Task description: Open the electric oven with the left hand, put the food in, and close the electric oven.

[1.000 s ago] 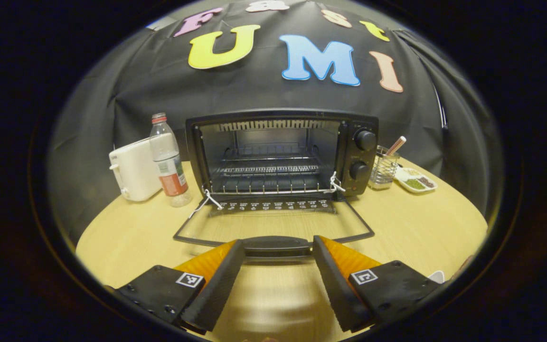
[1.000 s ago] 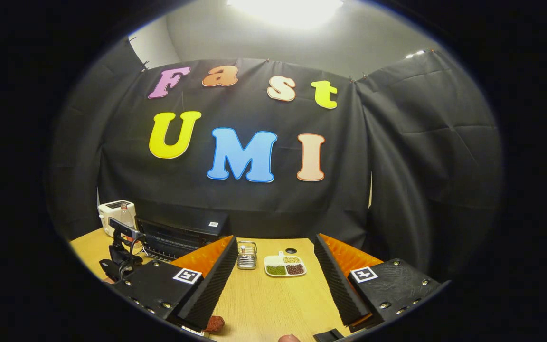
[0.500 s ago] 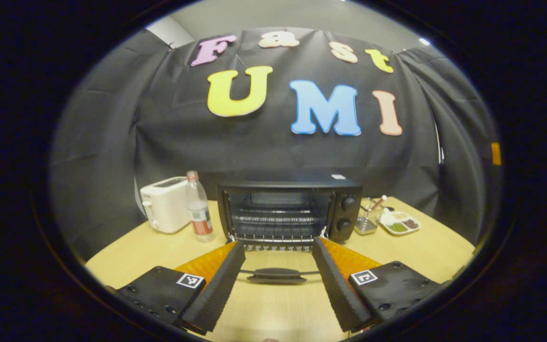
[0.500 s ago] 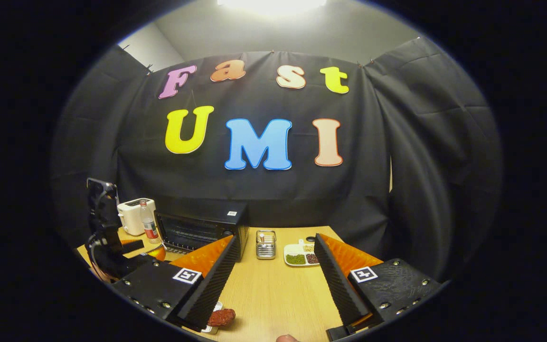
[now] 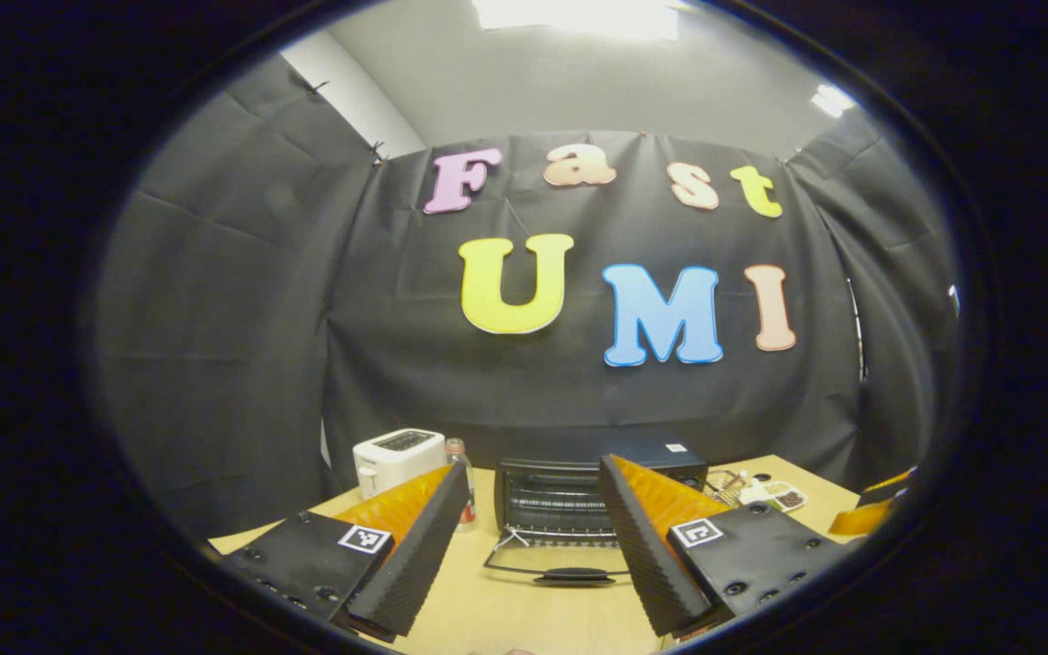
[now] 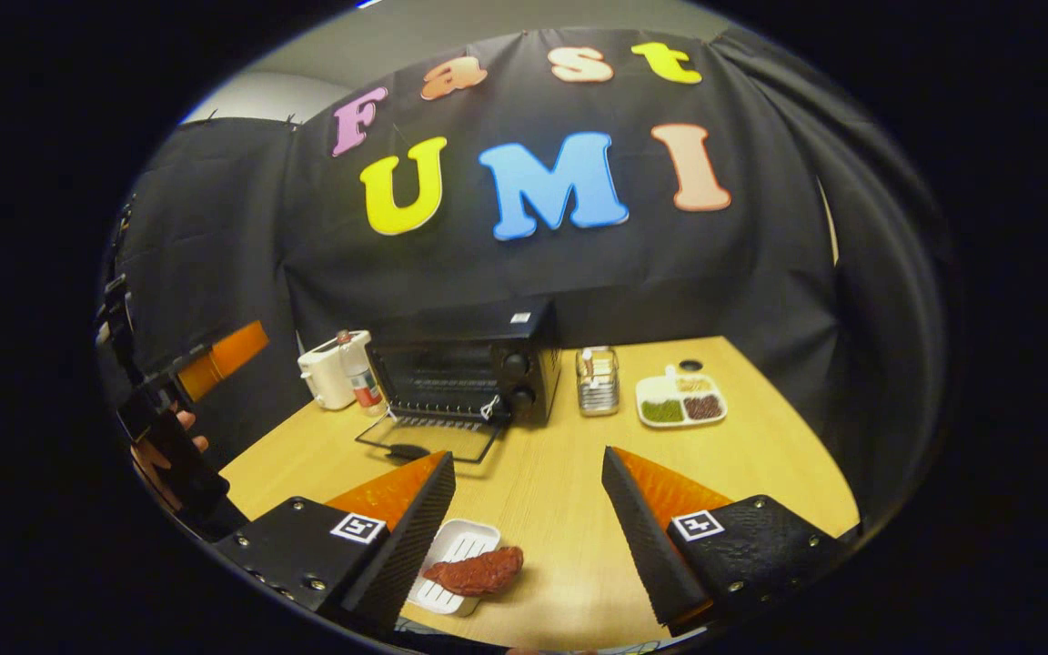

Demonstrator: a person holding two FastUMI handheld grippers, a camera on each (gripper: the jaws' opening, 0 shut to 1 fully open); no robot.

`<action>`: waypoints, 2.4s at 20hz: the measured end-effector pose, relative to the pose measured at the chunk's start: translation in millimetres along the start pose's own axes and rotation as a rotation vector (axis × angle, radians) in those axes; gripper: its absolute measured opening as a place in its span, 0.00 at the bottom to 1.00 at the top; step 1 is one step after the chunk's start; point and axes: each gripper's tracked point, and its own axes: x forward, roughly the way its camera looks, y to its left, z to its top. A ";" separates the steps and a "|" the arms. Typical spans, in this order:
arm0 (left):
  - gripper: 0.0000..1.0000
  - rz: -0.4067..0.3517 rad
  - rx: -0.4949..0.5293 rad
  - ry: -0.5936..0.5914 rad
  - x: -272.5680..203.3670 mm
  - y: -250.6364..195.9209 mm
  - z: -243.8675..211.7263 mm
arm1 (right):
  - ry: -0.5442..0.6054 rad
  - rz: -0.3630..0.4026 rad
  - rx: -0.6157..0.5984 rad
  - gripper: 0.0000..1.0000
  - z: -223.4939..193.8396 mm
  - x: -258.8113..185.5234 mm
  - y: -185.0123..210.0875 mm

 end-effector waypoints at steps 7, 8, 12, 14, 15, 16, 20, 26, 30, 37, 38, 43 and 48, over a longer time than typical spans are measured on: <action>1.00 0.042 -0.005 -0.043 -7.1 12.3 31.5 | 0.283 0.084 0.266 0.96 -79.5 31.1 7.9; 1.00 0.048 -0.001 -0.049 -7.0 14.3 34.0 | 0.323 0.091 0.326 0.96 -88.5 34.1 7.5; 1.00 0.055 -0.010 -0.057 -3.5 16.2 35.1 | 0.442 0.100 0.554 0.96 -114.5 40.4 11.5; 1.00 0.061 -0.008 -0.051 -0.9 19.9 32.4 | 0.479 0.111 0.634 0.95 -123.1 43.4 16.7; 1.00 0.063 -0.011 -0.050 -0.3 21.5 31.5 | 0.500 0.122 0.664 0.84 -125.1 40.8 19.4; 1.00 0.065 -0.012 -0.049 1.3 22.6 31.3 | 0.520 0.134 0.682 0.83 -130.3 40.5 24.1; 1.00 0.068 -0.014 -0.036 10.3 25.9 24.3 | 0.540 0.136 0.738 0.38 -132.9 43.0 28.7; 1.00 0.064 -0.021 -0.014 14.9 26.6 13.3 | 0.491 0.173 0.692 0.16 -120.8 39.9 33.0; 0.94 0.060 -0.034 0.000 21.9 28.0 7.2 | 0.448 0.188 0.689 0.08 -98.0 44.5 27.9; 1.00 0.051 -0.042 0.008 34.9 28.8 -1.2 | 0.327 0.253 0.679 0.08 -30.4 60.7 47.2; 1.00 0.050 -0.044 0.012 38.2 29.9 -3.7 | 0.312 0.266 0.674 0.08 -20.9 64.7 51.8; 0.96 0.055 -0.044 0.012 54.7 43.3 -6.2 | 0.257 0.297 0.656 0.08 12.5 97.3 79.5; 0.96 0.075 -0.058 0.039 73.1 66.6 -17.8 | 0.230 0.314 0.663 0.08 32.5 138.1 110.5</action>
